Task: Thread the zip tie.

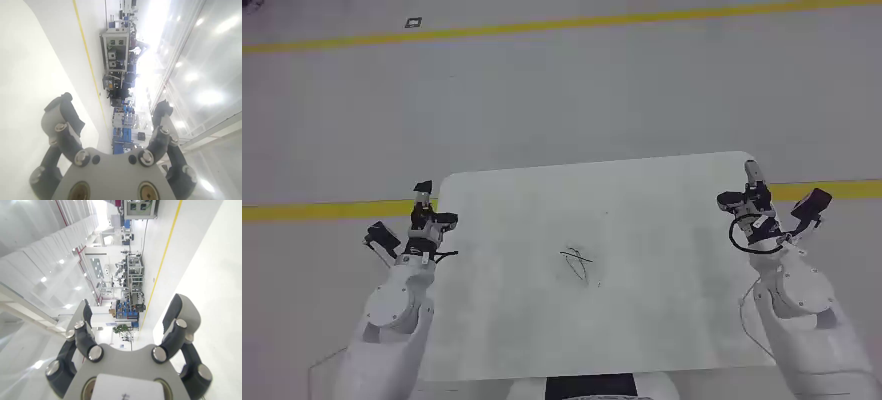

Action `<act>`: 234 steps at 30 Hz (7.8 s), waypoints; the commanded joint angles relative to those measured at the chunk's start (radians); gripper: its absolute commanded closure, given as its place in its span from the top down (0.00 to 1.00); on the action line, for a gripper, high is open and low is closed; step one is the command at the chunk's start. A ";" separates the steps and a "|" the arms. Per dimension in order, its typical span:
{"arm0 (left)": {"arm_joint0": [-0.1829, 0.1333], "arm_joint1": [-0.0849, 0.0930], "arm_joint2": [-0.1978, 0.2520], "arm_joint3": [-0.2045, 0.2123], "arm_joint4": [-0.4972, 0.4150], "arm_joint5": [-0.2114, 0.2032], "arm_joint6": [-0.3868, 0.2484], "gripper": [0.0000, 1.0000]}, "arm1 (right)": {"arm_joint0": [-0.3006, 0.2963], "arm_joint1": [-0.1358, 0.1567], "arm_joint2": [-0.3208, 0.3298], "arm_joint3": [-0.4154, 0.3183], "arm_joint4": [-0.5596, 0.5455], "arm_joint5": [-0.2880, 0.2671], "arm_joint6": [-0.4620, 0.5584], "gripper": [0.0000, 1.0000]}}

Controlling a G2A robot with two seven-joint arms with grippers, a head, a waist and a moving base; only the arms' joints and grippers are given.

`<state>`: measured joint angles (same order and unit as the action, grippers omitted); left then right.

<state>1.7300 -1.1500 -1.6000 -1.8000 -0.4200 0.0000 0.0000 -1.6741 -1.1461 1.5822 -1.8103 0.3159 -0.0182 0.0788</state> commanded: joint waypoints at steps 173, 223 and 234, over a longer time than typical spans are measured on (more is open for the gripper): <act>0.000 0.000 0.000 0.000 0.000 0.000 0.000 1.00 | 0.993 -0.196 -1.203 0.621 -0.701 -0.303 1.031 1.00; 0.000 0.000 0.000 0.000 0.000 0.000 0.000 1.00 | 0.973 -0.248 -1.190 0.653 -0.984 -0.168 1.019 0.17; 0.000 0.000 0.000 0.000 0.000 0.000 0.000 1.00 | 0.984 -0.282 -1.196 0.719 -0.992 -0.190 1.011 0.18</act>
<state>1.7300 -1.1500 -1.6000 -1.8000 -0.4200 0.0000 0.0000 -0.6917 -1.4258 0.3865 -1.0960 -0.6757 -0.2077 1.0905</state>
